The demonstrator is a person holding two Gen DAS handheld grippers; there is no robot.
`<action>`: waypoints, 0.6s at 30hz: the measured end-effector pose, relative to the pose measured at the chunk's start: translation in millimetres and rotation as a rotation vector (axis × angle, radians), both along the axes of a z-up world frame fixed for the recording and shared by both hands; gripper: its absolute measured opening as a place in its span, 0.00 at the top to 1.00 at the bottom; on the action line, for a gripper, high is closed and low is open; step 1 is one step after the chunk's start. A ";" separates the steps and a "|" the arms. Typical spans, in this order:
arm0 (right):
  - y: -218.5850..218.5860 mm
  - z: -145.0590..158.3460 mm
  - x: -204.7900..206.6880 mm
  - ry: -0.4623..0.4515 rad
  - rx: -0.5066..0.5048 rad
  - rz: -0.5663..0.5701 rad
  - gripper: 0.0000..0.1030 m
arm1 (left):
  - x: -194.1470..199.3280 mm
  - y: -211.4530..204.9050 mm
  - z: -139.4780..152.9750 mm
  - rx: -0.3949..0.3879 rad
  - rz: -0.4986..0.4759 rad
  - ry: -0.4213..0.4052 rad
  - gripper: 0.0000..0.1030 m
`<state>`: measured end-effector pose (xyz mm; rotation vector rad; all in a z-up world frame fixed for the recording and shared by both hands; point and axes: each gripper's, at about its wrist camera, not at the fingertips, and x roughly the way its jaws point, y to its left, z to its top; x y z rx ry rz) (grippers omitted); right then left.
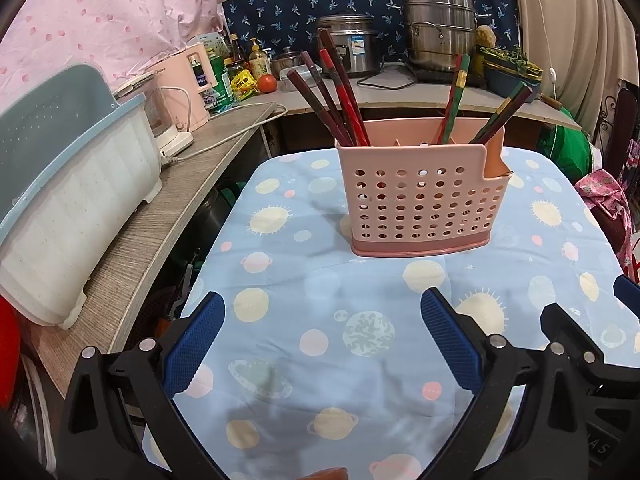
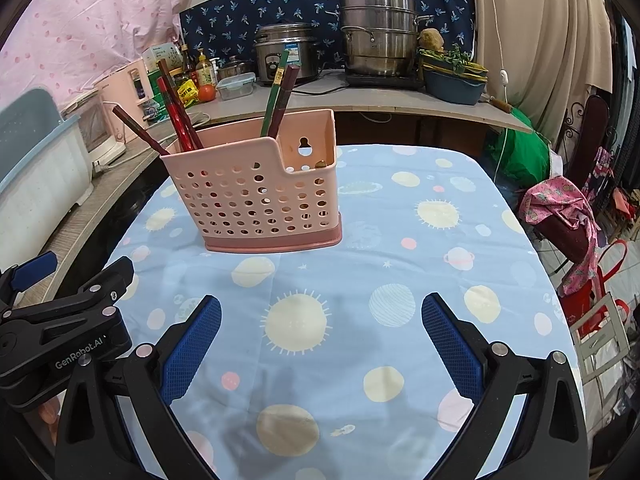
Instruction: Organize utensils
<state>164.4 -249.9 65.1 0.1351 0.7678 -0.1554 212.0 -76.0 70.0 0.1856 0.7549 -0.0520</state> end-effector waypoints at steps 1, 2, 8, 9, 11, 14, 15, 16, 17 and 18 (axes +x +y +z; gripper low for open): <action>0.2 0.0 -0.1 -0.001 0.001 0.000 0.06 | 0.1 0.1 0.1 -0.002 0.000 0.000 0.09; 0.4 0.0 -0.2 0.000 0.000 0.001 0.06 | 0.2 0.0 0.1 -0.003 -0.001 0.001 0.09; 0.4 0.1 -0.2 0.000 -0.001 0.000 0.06 | 0.4 0.0 0.1 -0.001 0.000 0.001 0.09; 0.4 0.1 -0.2 0.000 0.000 0.000 0.06 | 0.4 0.0 0.2 -0.001 0.000 0.001 0.09; 0.2 -0.1 0.1 0.000 0.000 0.001 0.06 | 0.5 0.1 0.4 -0.001 -0.001 0.000 0.09; 0.4 0.1 -0.1 -0.001 0.000 0.000 0.06 | 0.5 0.0 0.3 -0.001 0.000 0.000 0.09; 0.1 -0.3 0.3 0.000 0.000 0.000 0.06 | 0.4 0.0 0.5 -0.001 -0.001 -0.001 0.09; 0.3 0.0 -0.1 0.000 0.000 0.000 0.06 | 0.5 -0.1 0.4 0.000 -0.001 -0.002 0.09; 0.4 0.0 -0.1 0.000 0.001 0.000 0.06 | 0.8 0.2 0.0 0.000 -0.001 0.000 0.09; 0.1 -0.1 0.2 0.000 0.000 0.000 0.06 | 1.0 0.7 -0.7 -0.002 -0.001 0.002 0.09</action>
